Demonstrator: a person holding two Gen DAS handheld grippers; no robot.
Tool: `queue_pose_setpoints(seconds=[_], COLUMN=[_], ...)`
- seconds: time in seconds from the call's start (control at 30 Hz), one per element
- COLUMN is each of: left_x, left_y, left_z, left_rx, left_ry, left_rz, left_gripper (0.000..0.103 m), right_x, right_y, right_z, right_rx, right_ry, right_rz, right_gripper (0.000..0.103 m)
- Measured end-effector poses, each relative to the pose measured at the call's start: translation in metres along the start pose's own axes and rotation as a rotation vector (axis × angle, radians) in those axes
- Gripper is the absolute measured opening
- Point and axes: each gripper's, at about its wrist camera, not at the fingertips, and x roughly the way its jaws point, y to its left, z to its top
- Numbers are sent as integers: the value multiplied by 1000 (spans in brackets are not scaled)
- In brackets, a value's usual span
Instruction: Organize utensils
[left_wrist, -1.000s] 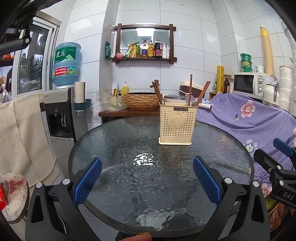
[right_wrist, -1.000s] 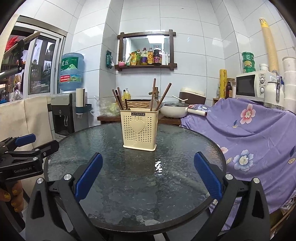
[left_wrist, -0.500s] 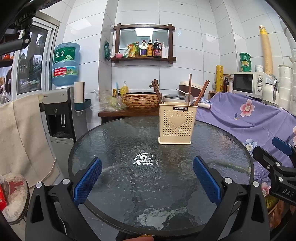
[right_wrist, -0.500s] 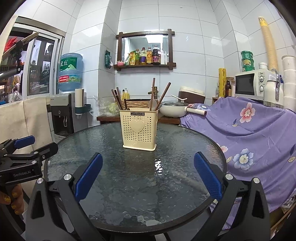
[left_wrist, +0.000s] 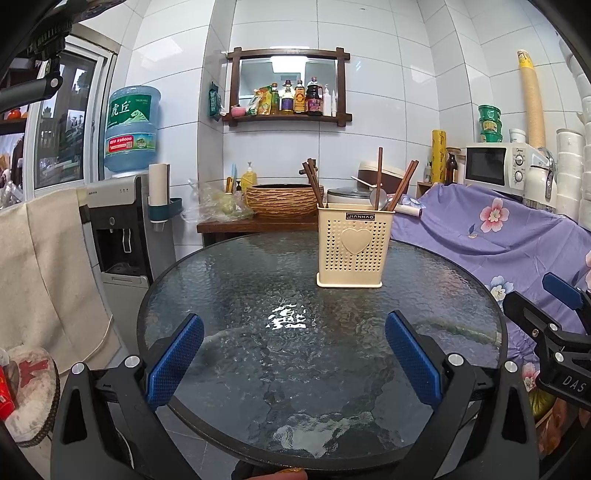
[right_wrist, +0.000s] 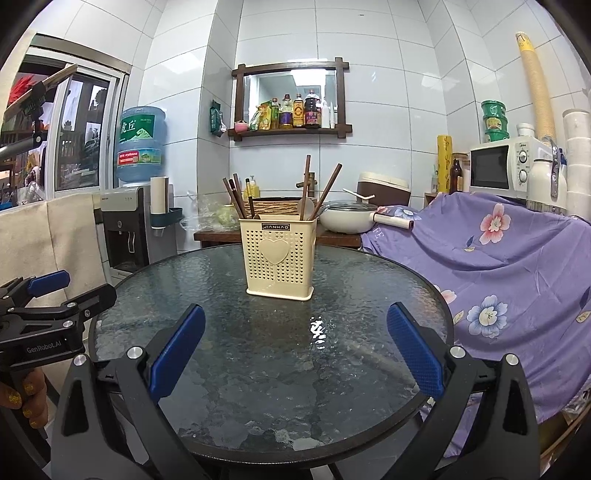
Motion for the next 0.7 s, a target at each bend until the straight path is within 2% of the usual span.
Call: queue_pose_setpoints(seconds=[0.7], left_x=[-1], left_y=[-3], left_z=[0], left_rx=[4], left_ry=[6], left_rz=[-3], left_gripper=[97], right_x=[2], right_y=[5], right_z=[2], right_rx=[-5], right_ry=[2], right_rz=[10], right_gripper=[97])
